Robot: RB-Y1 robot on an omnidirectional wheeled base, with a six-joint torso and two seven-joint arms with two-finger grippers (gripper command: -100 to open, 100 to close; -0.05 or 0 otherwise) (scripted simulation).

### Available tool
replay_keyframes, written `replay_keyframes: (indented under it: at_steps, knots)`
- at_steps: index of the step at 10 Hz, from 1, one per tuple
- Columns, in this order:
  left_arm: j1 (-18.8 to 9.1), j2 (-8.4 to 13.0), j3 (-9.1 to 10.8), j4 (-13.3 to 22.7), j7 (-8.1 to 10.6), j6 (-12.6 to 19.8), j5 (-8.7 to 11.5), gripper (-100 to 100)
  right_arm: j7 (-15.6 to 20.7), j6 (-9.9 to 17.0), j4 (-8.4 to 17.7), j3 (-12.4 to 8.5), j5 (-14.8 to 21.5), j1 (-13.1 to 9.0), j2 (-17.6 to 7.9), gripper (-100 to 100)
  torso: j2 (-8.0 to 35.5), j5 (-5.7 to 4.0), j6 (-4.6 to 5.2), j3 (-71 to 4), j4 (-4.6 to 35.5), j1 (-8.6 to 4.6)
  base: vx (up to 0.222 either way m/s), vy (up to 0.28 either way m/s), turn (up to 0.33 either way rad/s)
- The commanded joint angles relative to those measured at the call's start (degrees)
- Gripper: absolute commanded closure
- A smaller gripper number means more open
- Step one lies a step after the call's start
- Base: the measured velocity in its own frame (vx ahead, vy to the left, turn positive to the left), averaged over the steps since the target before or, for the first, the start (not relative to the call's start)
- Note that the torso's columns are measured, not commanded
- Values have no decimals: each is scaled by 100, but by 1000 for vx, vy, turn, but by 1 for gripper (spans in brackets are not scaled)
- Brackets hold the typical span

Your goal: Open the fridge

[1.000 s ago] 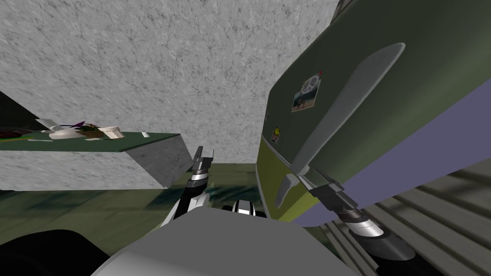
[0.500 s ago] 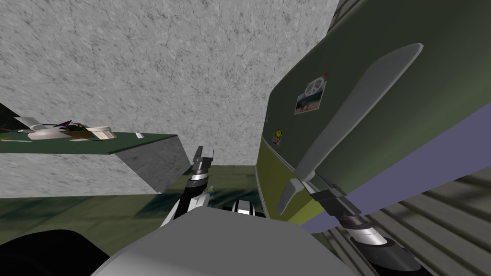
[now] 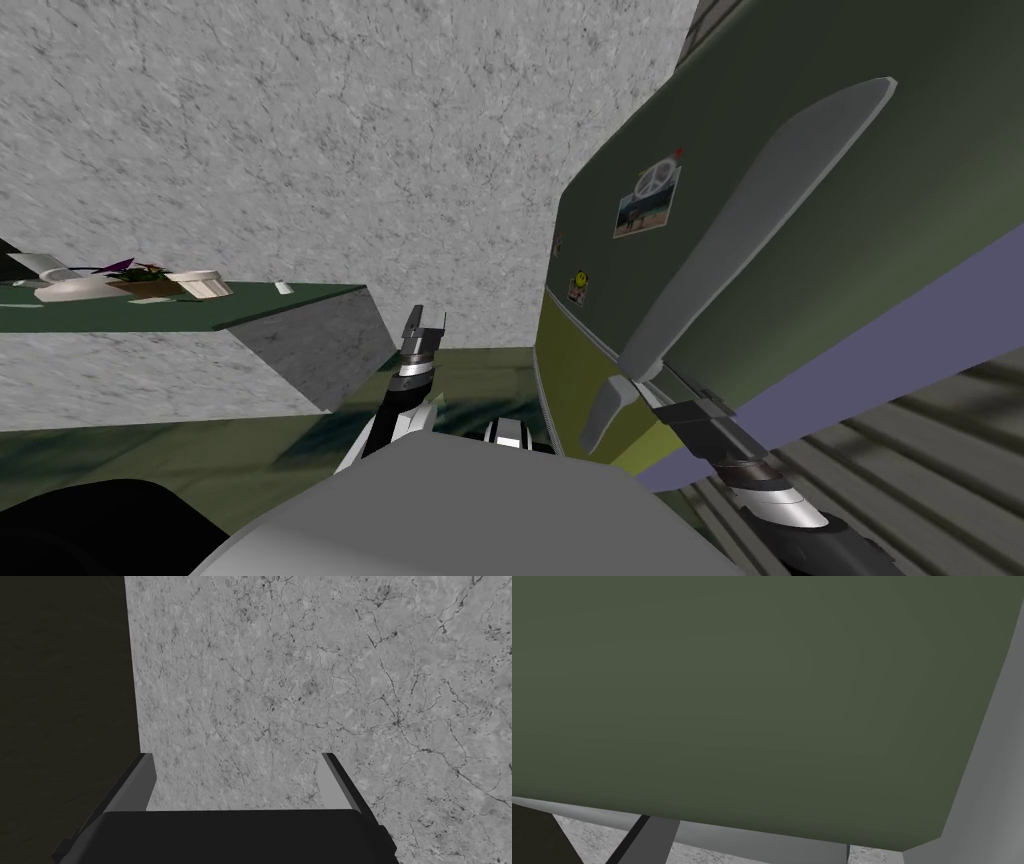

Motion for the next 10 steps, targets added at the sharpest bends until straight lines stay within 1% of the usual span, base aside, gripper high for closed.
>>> replay_keyframes:
  at_steps: [1, 2, 3, 4, 5, 6, 7, 8, 9, 10]
  knots:
    - [-1, 0, 0, 0, 0, 0, 0, 0, 152, -27, 172, 98, 22, -121, 55, 100, 10, -3, -6, 5, -3, 0, -86, -37, 27]
    - [-2, 0, 0, 0, 0, 0, 0, 0, 51, -11, 46, 41, -3, -49, 49, 100, 28, -29, -5, 29, -13, -23, -59, -21, 12]
    - [-1, 0, 0, 0, 0, 0, 0, 0, 26, 271, 87, -13, 93, -105, 26, 100, 38, -31, 19, 42, -7, -24, -24, 167, 62]
    - [-2, -2, -2, 0, 0, 0, 0, 0, 26, 271, 87, -13, 93, -105, 26, 100, 28, -27, 7, 40, -16, 32, -21, 211, 55]
    - [-2, -2, -2, 0, 0, 0, 0, 0, -16, 515, 127, -74, 195, -149, -5, 100, 27, -17, 11, 35, -14, 35, 26, 251, 95]
    - [-2, -3, -3, 0, 0, 0, 0, 0, -16, 546, 127, -74, 195, -149, -5, 100, 5, -15, -2, 19, -16, 28, 12, 236, 45]
    - [-1, -2, -2, 0, 0, 0, 0, 0, -57, 760, 166, -135, 297, -193, -36, 100, 0, -12, -4, 7, -12, -1, 24, 268, 74]
    - [-1, -2, -3, 0, 0, 0, 0, 0, -57, 822, 166, -135, 297, -193, -36, 100, -14, -14, -12, -1, -15, -1, 7, 225, 64]
    - [-2, -2, -2, 0, 0, 0, 0, 0, -99, 993, 206, -197, 399, -237, -67, 100, -14, -13, -14, -6, -13, -23, -23, 243, 102]
    - [-2, -2, -2, 0, 0, 0, 0, 0, -99, 1098, 206, -197, 399, -237, -67, 100, -14, -11, -21, -7, -13, -11, -13, 238, 53]
